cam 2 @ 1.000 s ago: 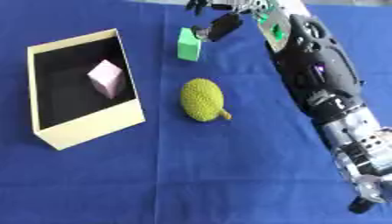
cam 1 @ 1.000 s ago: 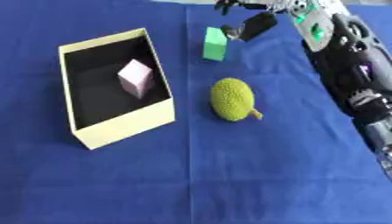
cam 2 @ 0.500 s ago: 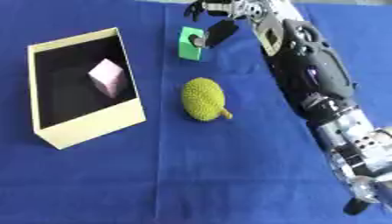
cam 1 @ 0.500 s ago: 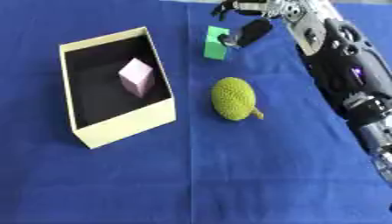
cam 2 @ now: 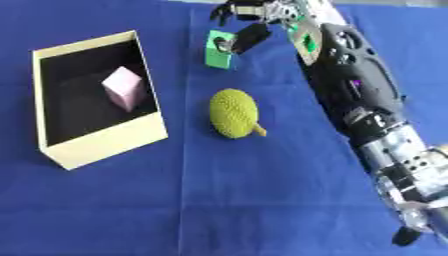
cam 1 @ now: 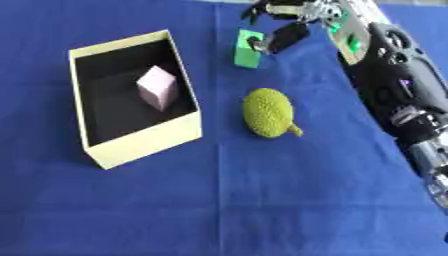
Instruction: Pick up objects on the table and place them in the box.
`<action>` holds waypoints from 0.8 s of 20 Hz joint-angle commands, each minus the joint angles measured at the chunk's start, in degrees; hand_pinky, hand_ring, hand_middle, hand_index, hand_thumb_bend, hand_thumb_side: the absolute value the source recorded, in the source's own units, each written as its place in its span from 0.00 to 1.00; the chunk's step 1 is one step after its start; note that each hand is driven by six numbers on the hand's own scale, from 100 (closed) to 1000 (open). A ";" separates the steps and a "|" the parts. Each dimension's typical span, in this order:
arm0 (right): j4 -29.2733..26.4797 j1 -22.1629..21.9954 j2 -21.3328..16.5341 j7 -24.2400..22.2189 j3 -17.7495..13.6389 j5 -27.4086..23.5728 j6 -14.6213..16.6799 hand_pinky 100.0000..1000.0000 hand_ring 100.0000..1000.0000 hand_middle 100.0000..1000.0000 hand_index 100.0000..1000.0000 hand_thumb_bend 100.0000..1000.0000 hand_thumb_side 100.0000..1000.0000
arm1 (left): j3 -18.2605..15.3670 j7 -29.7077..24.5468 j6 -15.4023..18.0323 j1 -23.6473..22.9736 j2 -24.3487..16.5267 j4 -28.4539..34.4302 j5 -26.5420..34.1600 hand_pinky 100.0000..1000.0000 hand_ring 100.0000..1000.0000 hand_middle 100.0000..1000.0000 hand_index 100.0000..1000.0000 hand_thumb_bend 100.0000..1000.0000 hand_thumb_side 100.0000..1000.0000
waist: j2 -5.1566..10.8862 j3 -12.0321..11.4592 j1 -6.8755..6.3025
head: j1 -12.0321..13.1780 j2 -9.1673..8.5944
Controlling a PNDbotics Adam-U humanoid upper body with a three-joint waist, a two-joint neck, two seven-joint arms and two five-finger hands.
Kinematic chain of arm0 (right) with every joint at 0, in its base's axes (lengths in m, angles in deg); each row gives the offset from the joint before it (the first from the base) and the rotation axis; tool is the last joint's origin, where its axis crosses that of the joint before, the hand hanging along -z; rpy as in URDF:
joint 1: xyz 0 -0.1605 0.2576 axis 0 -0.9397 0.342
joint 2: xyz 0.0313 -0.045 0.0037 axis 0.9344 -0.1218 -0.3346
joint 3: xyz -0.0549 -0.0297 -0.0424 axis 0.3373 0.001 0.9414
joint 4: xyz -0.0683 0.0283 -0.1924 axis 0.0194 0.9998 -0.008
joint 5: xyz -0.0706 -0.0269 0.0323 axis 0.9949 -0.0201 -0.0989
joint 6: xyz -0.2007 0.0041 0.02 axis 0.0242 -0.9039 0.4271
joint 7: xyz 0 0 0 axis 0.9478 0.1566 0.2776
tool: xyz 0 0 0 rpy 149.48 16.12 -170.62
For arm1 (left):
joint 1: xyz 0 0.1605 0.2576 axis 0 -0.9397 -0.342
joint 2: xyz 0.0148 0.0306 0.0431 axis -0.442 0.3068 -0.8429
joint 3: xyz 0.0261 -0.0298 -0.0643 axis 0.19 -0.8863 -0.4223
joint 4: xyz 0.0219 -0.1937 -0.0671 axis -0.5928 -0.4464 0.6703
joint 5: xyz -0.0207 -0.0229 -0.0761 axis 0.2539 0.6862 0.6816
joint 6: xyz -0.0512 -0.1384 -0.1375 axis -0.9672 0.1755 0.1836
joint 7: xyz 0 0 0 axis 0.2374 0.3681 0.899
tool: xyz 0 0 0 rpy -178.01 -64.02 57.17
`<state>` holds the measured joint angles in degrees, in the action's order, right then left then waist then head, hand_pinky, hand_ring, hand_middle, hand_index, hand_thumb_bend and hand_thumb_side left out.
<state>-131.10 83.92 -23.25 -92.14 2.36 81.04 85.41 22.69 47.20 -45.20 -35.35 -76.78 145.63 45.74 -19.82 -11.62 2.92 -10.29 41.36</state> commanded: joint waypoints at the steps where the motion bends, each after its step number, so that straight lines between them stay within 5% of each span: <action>1: -0.31 1.31 -0.66 1.81 -0.27 1.87 -0.18 0.89 0.95 0.80 1.00 0.05 0.67 | -0.36 -0.20 0.06 0.73 -0.58 0.99 0.36 0.68 0.80 0.73 0.80 0.14 0.58 | 1.01 0.00 -0.37 | 0.13 0.20; 16: 1.73 0.98 -0.06 1.63 -0.59 1.87 0.50 0.89 0.94 0.80 1.00 0.00 0.74 | -0.40 -0.48 -0.12 0.71 -0.23 0.99 0.62 0.68 0.80 0.73 0.80 0.14 0.58 | 0.40 -0.16 -0.43 | 0.15 0.00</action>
<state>-129.01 83.87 -22.54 -90.18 2.31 83.40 85.85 22.69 46.90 -45.28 -35.33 -76.29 145.63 46.09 -20.49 -11.71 2.78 -10.29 41.34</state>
